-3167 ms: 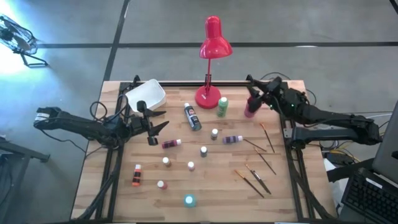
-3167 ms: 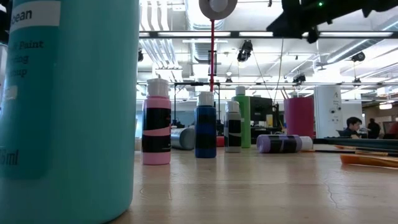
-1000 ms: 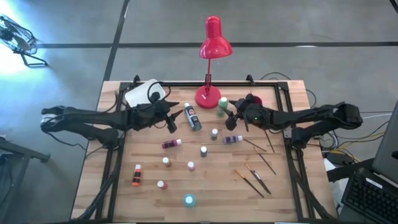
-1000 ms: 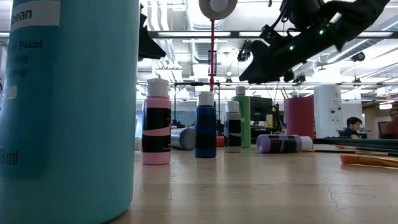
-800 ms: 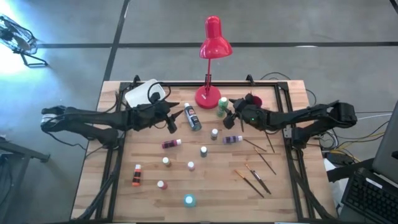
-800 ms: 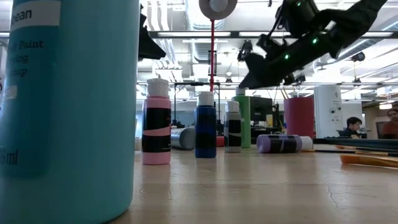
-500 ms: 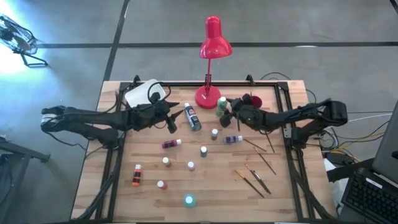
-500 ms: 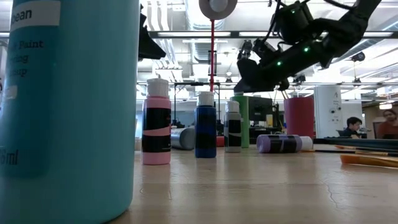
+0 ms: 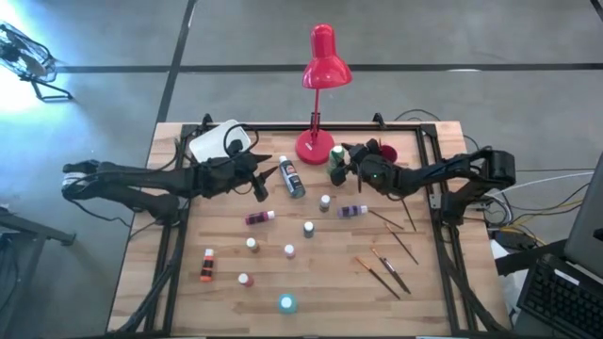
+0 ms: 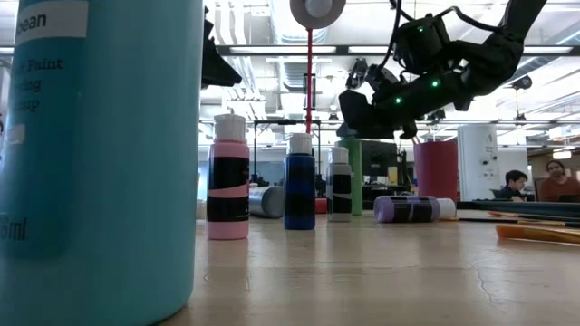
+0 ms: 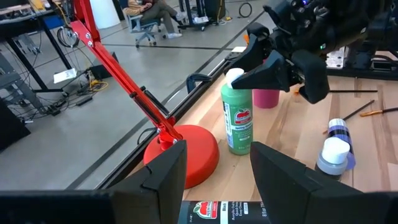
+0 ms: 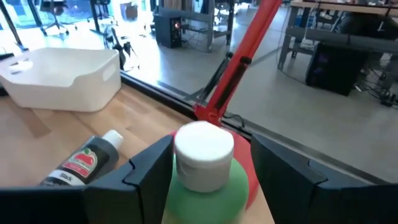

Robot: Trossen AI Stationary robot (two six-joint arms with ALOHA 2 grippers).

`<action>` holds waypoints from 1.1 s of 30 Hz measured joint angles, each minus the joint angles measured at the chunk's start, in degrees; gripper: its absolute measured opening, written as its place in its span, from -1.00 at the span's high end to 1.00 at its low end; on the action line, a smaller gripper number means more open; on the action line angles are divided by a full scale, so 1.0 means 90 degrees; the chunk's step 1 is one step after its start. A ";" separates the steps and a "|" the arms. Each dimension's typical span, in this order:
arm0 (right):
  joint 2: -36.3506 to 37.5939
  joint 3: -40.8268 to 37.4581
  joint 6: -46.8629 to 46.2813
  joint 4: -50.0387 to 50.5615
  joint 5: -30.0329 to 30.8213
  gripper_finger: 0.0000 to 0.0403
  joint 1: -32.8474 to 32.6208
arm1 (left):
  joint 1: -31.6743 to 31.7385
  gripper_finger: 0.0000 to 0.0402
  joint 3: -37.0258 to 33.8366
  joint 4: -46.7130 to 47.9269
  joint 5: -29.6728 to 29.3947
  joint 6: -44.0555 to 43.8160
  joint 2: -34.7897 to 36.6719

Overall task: Pick & Place Paint Supplies
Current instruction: Put the green paint bottle into the white bin

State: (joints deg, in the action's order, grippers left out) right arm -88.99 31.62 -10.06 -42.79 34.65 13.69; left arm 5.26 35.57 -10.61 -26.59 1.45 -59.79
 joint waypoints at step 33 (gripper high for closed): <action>-0.0037 0.0166 0.0515 -0.0116 -0.0050 0.45 0.0110 | -0.0005 0.09 -0.0002 -0.0069 0.0000 -0.0484 0.0000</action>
State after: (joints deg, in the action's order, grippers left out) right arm -89.32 33.11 -5.42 -43.83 34.20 14.68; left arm 5.21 35.55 -11.24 -26.59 -2.90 -59.79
